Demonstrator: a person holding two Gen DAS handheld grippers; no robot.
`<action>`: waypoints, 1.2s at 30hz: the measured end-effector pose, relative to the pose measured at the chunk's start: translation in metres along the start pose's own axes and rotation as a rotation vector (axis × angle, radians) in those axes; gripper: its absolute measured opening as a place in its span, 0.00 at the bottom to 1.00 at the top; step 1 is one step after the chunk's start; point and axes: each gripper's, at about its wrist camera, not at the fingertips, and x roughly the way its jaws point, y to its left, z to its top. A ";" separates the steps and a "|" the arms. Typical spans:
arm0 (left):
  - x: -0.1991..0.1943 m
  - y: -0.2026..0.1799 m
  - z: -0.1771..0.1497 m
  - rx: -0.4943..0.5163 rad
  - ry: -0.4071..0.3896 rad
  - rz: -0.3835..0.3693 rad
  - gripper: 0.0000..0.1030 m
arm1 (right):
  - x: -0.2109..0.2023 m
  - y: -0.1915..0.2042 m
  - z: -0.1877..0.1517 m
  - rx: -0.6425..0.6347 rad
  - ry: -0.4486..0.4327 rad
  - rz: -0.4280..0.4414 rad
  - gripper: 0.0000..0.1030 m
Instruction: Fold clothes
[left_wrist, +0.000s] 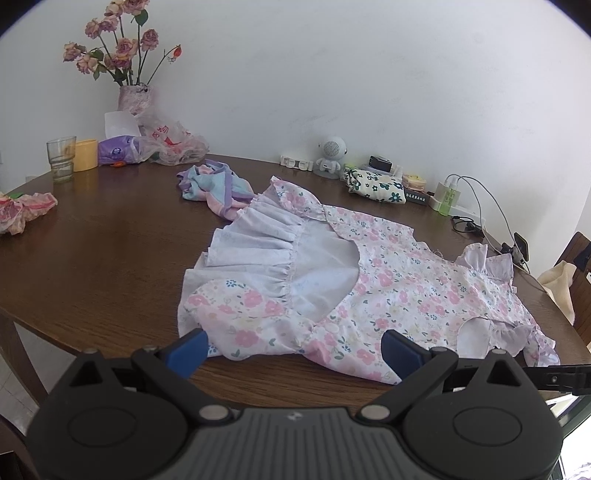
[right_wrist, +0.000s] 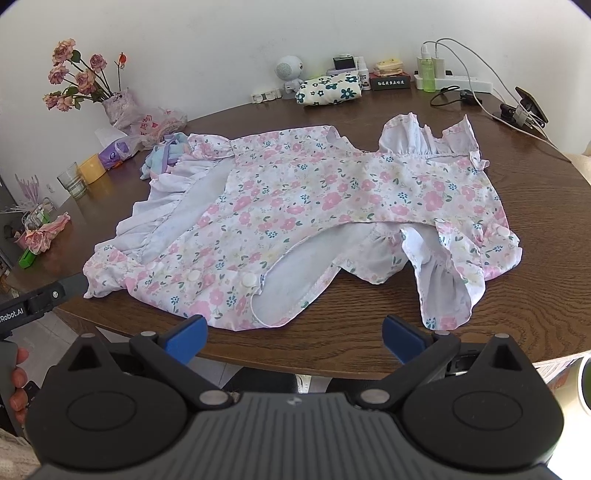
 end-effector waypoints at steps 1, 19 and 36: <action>0.001 0.001 0.001 -0.001 0.002 0.003 0.97 | 0.002 0.000 0.001 -0.001 0.006 0.001 1.00; 0.014 0.012 0.014 0.020 0.016 0.034 0.97 | 0.019 0.014 0.019 -0.116 0.054 0.005 1.00; 0.022 0.009 0.026 0.530 0.119 0.001 0.81 | 0.047 0.068 0.037 -0.706 0.168 0.090 0.69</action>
